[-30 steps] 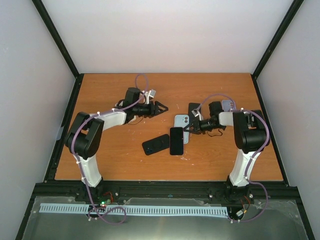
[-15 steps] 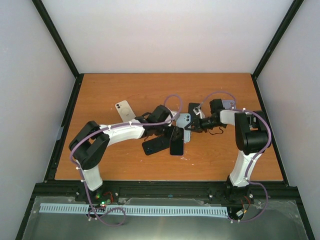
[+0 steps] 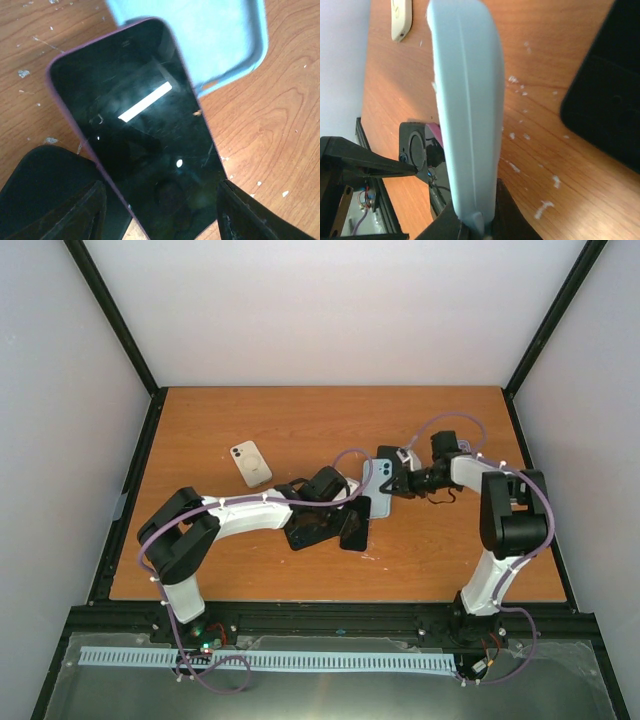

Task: Take the phone out of the phone case
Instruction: Place the phone case at the center of the board.

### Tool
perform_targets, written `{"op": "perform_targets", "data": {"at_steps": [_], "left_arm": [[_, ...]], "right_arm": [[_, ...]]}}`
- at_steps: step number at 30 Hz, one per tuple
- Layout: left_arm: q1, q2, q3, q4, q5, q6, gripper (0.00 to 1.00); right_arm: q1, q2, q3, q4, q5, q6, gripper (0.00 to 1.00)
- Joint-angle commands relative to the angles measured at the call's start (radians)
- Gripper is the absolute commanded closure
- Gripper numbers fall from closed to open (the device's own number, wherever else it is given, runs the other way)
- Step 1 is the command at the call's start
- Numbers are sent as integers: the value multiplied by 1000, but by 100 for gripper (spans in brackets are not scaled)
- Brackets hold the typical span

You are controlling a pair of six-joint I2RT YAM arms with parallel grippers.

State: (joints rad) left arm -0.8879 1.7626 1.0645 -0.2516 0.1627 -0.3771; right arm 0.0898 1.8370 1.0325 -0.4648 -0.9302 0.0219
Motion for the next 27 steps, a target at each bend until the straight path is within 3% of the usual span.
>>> {"op": "perform_targets", "data": {"at_steps": [1, 8, 17, 27], "left_arm": [[-5, 6, 0, 20, -6, 37, 39], [-4, -10, -16, 54, -15, 53, 39], [-5, -27, -24, 131, 15, 112, 37], [-1, -28, -32, 135, 32, 162, 30]], "right_arm": [[-100, -110, 50, -69, 59, -77, 97], [-325, -170, 197, -382, 165, -343, 96], [-566, -52, 283, -718, 291, -590, 92], [-582, 50, 276, -826, 369, -675, 84]]}}
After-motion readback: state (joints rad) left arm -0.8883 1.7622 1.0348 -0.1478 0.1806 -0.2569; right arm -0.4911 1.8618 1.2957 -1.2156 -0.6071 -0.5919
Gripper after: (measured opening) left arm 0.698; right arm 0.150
